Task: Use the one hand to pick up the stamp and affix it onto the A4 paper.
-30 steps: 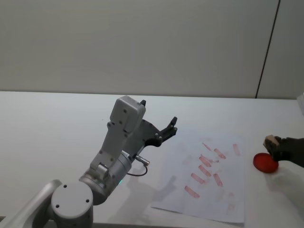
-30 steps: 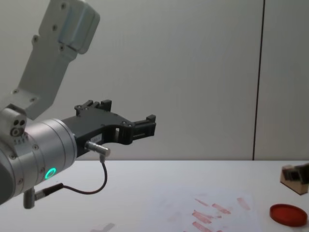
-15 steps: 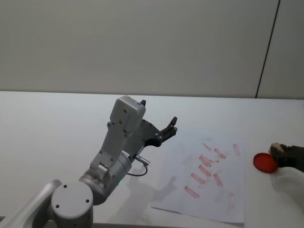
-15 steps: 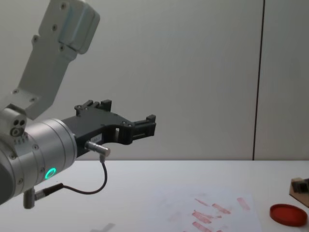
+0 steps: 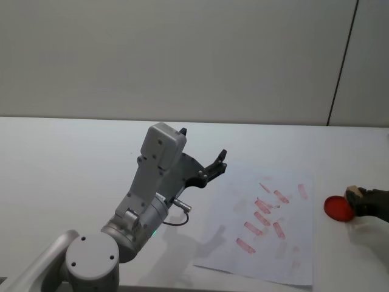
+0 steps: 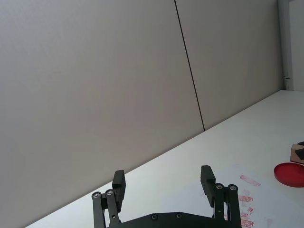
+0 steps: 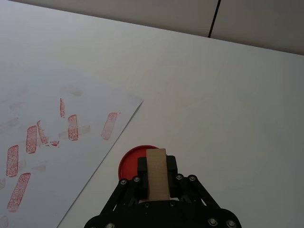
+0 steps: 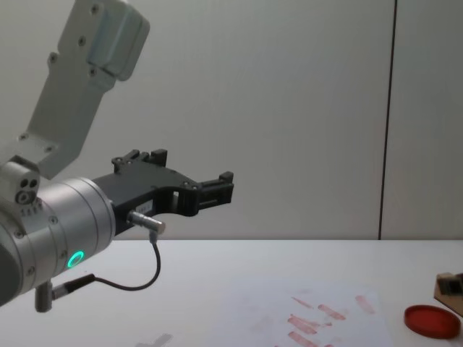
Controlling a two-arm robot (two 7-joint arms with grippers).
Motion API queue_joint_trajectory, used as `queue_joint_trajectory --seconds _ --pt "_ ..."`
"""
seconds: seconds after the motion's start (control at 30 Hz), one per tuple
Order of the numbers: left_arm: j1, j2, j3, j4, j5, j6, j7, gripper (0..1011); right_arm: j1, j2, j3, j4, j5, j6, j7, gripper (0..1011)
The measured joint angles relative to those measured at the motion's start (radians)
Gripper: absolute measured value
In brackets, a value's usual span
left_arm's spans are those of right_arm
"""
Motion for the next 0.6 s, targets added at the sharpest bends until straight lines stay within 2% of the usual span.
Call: queue_joint_trajectory --seconds 0.6 --pt "0.0 0.0 0.0 0.0 0.0 0.0 0.0 1002 0.013 -0.012 -0.008 0.03 -0.02 -0.008 0.007 224"
